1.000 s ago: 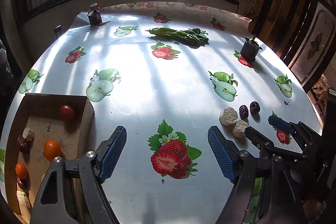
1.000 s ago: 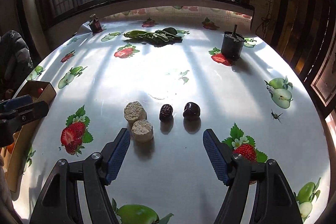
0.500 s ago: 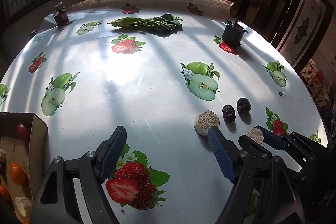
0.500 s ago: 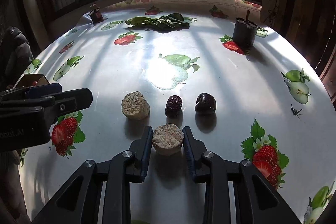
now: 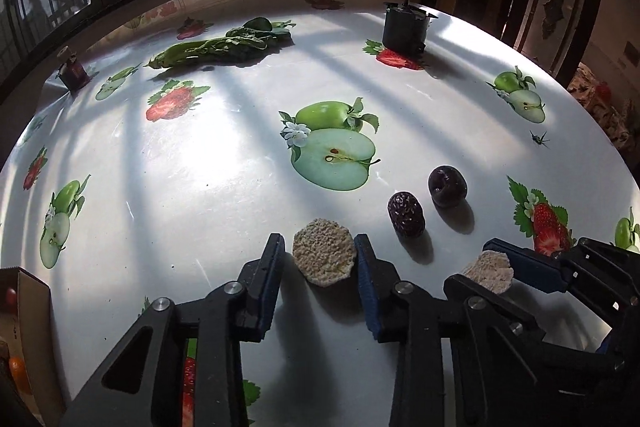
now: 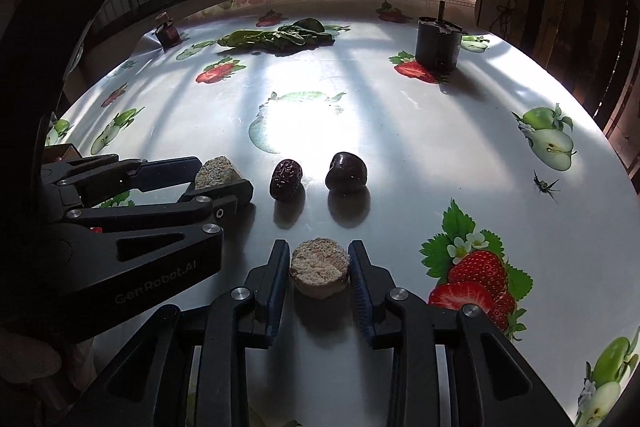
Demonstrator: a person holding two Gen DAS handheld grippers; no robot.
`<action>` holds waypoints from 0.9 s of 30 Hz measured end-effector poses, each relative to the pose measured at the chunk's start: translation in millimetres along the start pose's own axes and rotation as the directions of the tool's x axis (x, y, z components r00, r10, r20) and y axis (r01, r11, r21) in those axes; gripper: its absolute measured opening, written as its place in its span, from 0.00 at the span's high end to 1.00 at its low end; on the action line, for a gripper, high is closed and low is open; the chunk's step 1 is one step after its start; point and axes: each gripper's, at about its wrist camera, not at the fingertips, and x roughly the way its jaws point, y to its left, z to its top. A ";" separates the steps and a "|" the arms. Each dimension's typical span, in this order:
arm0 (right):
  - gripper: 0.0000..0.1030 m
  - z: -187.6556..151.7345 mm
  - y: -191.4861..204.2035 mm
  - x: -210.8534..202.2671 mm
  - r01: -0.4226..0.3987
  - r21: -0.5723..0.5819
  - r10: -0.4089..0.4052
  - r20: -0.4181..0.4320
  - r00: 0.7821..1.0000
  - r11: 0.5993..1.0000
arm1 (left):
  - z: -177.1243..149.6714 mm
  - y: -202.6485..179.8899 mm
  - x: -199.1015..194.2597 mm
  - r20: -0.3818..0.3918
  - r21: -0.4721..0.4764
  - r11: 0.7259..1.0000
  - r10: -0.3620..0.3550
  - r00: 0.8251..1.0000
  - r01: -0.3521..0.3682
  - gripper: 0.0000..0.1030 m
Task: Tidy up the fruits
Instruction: 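Grasp the flat round rice cake with the left gripper while the right gripper grasps a round beige cake, then carry both cakes into the box and open both grippers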
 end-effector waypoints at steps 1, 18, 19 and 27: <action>0.68 -0.1 0.9 0.5 -0.004 0.001 0.004 0.002 1.000 1.000 | -0.6 2.4 -1.2 -0.006 -0.015 1.000 -0.001 1.000 0.001 0.73; 0.70 -2.0 2.4 -11.5 -0.087 0.051 0.084 0.050 0.995 0.995 | -53.1 57.3 -101.4 0.072 -0.205 0.979 0.002 0.997 0.013 0.72; 0.70 -1.9 5.1 -12.6 -0.084 0.047 0.082 0.056 0.995 0.995 | -60.7 65.8 -110.2 0.078 -0.228 0.974 0.008 0.997 0.011 0.72; 0.70 -6.2 68.7 -37.5 -0.139 -0.028 0.140 0.057 0.988 0.990 | -125.9 149.5 -172.5 0.087 -0.388 0.914 0.163 0.983 -0.117 0.72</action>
